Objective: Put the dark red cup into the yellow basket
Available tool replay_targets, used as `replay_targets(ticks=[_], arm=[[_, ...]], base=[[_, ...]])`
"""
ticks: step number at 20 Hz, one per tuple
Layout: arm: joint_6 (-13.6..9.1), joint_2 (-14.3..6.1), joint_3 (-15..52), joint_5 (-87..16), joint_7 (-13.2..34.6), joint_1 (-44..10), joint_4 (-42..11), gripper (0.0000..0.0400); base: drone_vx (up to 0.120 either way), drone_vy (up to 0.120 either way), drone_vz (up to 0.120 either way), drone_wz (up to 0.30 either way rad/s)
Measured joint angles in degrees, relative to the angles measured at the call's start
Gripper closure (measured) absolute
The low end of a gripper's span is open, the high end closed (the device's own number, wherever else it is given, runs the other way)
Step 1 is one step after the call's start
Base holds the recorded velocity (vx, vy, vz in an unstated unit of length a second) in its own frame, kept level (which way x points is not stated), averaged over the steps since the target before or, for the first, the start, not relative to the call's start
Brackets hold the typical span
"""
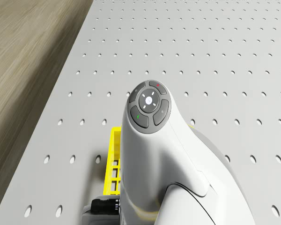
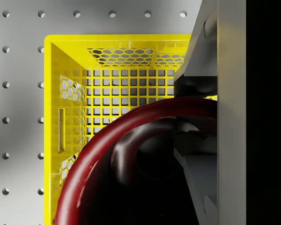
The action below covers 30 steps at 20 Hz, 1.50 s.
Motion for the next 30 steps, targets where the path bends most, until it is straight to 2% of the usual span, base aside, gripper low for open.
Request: replay_targets(ticks=[3,8,10,25,27,28,30], arm=[[0.3,-0.3,0.0,0.1,0.1,-0.1,0.0,0.0302],[0.7,-0.7,0.1,0.3,0.1,-0.2,0.0,0.0302],[0.8,-0.9,0.1,0.4,0.2,-0.2,0.0,0.0302],[4.8,-1.6,-7.8,-6.8,0.2,-1.6,2.3,0.0302],[5.0,-1.6,-8.4,-7.3,0.2,-1.7,2.5,0.0183],[5.1,-1.6,-8.5,-7.4,0.2,-1.8,2.6,0.0143],[4.9,-1.6,-8.2,-7.1,0.2,-1.7,2.5,0.0087]], base=[[0.12,0.053,0.0,0.0],[0.12,0.0,-0.112,0.0],[0.12,0.0,0.0,0.0],[0.0,0.0,0.0,0.0],[0.0,0.0,0.0,0.0],[0.0,0.0,0.0,0.0],[0.0,0.0,0.0,0.0]])
